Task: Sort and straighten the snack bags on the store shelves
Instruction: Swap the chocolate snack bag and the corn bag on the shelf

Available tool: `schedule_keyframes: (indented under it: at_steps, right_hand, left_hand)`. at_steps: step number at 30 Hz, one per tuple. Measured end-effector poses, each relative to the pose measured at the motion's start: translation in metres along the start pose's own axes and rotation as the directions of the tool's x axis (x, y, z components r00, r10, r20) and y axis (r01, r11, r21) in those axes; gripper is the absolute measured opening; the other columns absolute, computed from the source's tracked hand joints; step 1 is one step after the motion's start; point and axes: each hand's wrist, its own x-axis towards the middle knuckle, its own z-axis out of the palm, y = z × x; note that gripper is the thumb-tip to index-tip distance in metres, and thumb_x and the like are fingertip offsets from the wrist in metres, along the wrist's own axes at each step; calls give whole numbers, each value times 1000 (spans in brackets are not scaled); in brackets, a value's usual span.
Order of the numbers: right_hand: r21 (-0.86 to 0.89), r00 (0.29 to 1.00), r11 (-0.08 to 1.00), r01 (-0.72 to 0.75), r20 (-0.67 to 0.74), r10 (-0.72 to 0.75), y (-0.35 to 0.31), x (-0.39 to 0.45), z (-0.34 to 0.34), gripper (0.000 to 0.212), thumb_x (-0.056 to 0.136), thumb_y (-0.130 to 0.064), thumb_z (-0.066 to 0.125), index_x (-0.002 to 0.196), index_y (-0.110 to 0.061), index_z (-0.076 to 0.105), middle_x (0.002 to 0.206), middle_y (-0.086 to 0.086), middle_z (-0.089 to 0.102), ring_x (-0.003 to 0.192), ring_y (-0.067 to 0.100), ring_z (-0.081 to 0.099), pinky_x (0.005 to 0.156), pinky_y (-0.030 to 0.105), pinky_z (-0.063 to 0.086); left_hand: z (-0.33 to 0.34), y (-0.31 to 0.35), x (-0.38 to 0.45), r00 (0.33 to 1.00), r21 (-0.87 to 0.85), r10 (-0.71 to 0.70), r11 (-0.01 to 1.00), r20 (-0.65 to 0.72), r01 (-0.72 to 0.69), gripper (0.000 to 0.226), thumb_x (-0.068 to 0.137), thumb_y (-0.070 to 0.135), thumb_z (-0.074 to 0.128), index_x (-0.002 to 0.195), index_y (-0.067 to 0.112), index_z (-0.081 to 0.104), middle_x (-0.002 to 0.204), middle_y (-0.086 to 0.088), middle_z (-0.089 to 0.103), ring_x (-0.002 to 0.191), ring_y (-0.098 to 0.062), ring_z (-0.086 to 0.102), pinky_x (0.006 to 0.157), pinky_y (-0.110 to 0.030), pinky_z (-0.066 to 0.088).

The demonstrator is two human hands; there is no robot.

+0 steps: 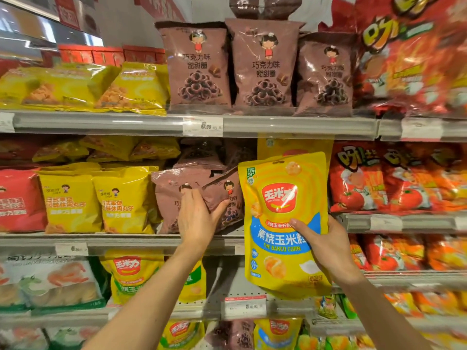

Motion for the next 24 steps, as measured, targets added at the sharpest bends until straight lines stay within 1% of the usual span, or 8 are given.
schedule_keyframes:
  at_steps: [3,6,9,11,14,19,22,24]
  right_hand:
    - [-13,1000,1000,2,8,-1,1,0,-2,50,71,-48,84,117,-33,70,106,-14,78,100,13,75,95,50,58]
    - [-3,1000,1000,-6,3,6,3,0,-1,54,69,-52,86,117,-35,70,109,-13,78,102,15,75,96,51,57]
    - [3,1000,1000,1,-5,-1,5,1,3,46,68,-51,85,110,-35,72,105,-12,79,99,16,76,94,51,58]
    - [19,1000,1000,0,0,0,6,1,5,43,73,-44,85,112,-33,71,105,-12,79,99,15,76,94,50,58]
    - [39,1000,999,-15,11,14,7,1,10,41,80,-33,83,118,-32,68,105,-15,79,98,10,75,95,46,59]
    - [49,1000,998,-28,12,27,8,0,14,45,80,-32,83,122,-31,66,108,-15,78,102,11,75,97,47,58]
    - [53,1000,998,-28,12,28,10,-2,13,52,80,-33,83,128,-28,65,111,-13,78,103,13,74,98,49,57]
    - [56,1000,998,-27,16,26,11,-4,12,54,78,-35,83,128,-28,65,112,-13,77,104,13,74,98,50,57]
  left_hand:
    - [7,5,-6,999,67,28,997,39,-30,66,88,62,65,113,3,50,112,-16,53,105,-35,58,69,-46,56]
    - [12,5,-11,987,96,61,993,146,-76,70,94,64,54,126,1,48,129,-16,47,119,-32,52,81,-45,58]
    - [7,-5,-8,963,-6,115,993,243,-117,65,93,62,56,126,7,47,129,-9,45,119,-27,50,91,-45,54]
    - [3,-15,-7,971,-76,103,993,214,-89,65,90,60,63,132,13,44,128,-8,47,116,-29,55,87,-48,56]
    - [1,-20,-9,983,-51,54,998,177,-45,73,88,57,69,140,17,39,134,-7,52,119,-29,59,85,-49,57]
    - [5,-7,-8,978,-31,2,1000,210,5,58,88,51,73,123,18,42,125,-7,62,108,-36,67,81,-48,54]
    - [3,-18,-10,967,-130,19,991,252,15,70,84,51,76,136,22,39,130,-2,62,114,-30,66,89,-51,56]
    - [-1,-29,-13,971,-197,-17,978,240,65,81,84,50,77,147,23,34,122,1,65,111,-25,65,91,-48,56]
